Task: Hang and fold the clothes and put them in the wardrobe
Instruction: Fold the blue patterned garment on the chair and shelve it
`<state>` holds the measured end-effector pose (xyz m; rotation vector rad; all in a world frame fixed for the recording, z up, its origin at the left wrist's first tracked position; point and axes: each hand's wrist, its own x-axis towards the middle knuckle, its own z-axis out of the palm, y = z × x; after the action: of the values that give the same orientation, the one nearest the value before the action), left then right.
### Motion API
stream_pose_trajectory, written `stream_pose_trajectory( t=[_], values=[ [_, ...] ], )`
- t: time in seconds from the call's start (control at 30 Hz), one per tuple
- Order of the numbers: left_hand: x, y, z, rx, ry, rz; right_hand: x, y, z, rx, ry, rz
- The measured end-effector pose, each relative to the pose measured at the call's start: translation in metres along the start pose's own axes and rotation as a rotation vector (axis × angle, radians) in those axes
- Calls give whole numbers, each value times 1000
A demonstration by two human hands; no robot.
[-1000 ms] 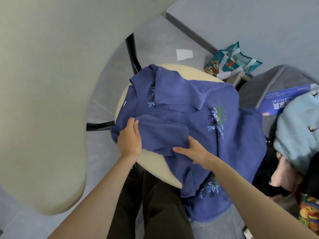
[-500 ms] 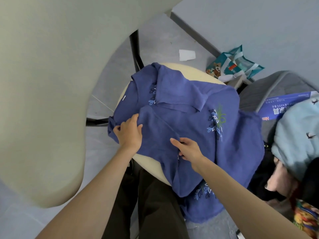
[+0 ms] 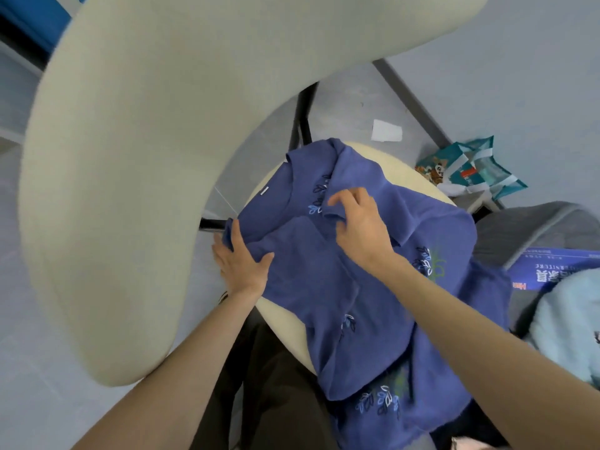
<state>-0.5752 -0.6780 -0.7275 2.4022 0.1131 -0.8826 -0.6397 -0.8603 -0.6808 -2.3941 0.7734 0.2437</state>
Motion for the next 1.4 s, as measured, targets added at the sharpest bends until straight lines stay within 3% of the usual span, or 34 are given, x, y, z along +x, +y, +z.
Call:
stream_pose_trajectory(
  t=[0.3,0.47,0.63,0.73,0.9,1.03,1.2,1.27,1.4],
  values=[
    [21,1,4,-325,44,-230,111,-14,-7,-544,-413,-119],
    [22,5,7,-303,114,-107,127,-21,0,-691,-420,-168],
    [22,12,10,-472,82,-283,124,-22,-3,-832,-394,-200],
    [19,10,11,-339,108,-280,113,-16,-10,-875,-366,-228],
    [12,26,7,-46,138,-112,106,-6,-29,-656,-287,-187],
    [28,65,-8,-23,389,27,116,-11,-41,-410,-67,-137],
    [38,97,-26,-148,651,250,124,-20,-49,-36,85,-144],
    [31,98,-24,-87,652,330,117,-14,-52,1,113,-159],
    [0,74,-7,100,498,482,83,16,-57,24,139,-122]
  ],
)
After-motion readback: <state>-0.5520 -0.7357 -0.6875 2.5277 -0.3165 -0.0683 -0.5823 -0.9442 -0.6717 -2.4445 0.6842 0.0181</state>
